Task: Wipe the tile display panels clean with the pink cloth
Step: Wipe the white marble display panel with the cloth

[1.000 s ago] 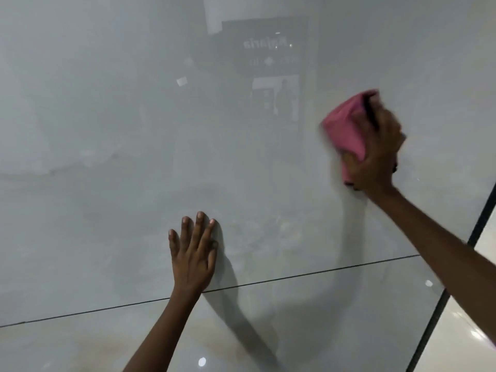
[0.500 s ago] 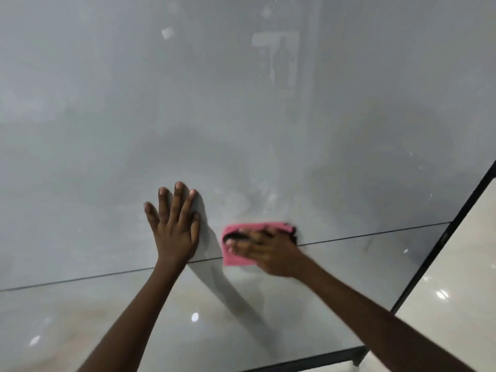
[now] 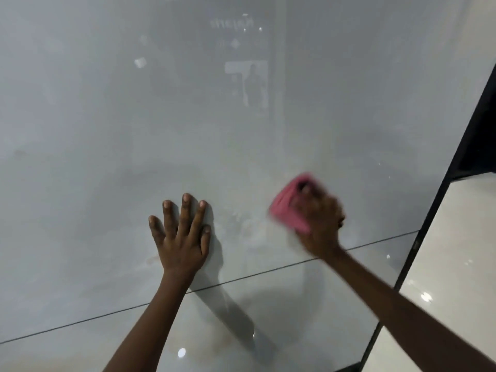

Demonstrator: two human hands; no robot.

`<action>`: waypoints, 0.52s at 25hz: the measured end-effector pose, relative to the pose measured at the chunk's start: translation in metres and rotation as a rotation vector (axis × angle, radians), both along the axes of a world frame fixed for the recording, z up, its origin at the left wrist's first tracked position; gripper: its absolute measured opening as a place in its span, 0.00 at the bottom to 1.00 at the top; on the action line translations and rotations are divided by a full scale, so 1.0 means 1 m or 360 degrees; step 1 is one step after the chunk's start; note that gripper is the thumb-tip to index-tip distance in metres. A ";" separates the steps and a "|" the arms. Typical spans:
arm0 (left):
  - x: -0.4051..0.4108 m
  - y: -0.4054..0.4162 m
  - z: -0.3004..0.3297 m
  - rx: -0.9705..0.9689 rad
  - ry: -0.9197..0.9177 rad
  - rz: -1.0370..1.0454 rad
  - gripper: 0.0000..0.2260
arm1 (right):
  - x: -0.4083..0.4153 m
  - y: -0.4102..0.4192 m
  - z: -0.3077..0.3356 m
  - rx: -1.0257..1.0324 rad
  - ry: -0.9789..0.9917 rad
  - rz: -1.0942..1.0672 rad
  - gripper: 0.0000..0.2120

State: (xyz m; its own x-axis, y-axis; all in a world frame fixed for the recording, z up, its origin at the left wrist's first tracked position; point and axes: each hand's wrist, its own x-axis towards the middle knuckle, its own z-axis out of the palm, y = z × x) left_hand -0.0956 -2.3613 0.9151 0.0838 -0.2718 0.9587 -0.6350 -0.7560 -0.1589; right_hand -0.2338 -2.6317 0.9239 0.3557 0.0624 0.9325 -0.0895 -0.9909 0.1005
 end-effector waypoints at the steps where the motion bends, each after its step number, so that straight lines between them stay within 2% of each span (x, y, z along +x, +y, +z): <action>1: 0.000 0.000 0.000 0.0004 -0.0017 -0.0021 0.26 | -0.004 0.015 -0.050 -0.0328 0.0295 0.0030 0.29; 3: 0.002 -0.001 0.005 0.0011 -0.0058 0.0007 0.27 | -0.020 0.028 -0.105 -0.0912 0.0804 0.0095 0.32; 4: 0.001 -0.001 0.007 0.0009 -0.0065 0.0018 0.27 | -0.022 0.023 -0.108 -0.1066 0.0911 0.0163 0.34; 6: -0.003 0.000 0.008 0.0004 0.0009 0.0008 0.26 | -0.021 0.005 -0.076 -0.1084 0.0818 0.0239 0.31; 8: -0.010 0.001 0.014 -0.0021 0.0128 -0.0048 0.26 | -0.020 -0.013 -0.010 -0.0797 0.0538 0.0212 0.27; 11: -0.015 0.002 0.056 -0.0175 0.0158 -0.0062 0.25 | -0.023 -0.059 0.136 -0.0225 -0.0079 0.0041 0.32; 13: -0.010 0.003 0.099 -0.0349 0.0216 -0.0057 0.24 | -0.030 -0.079 0.228 0.0335 -0.0510 0.0079 0.35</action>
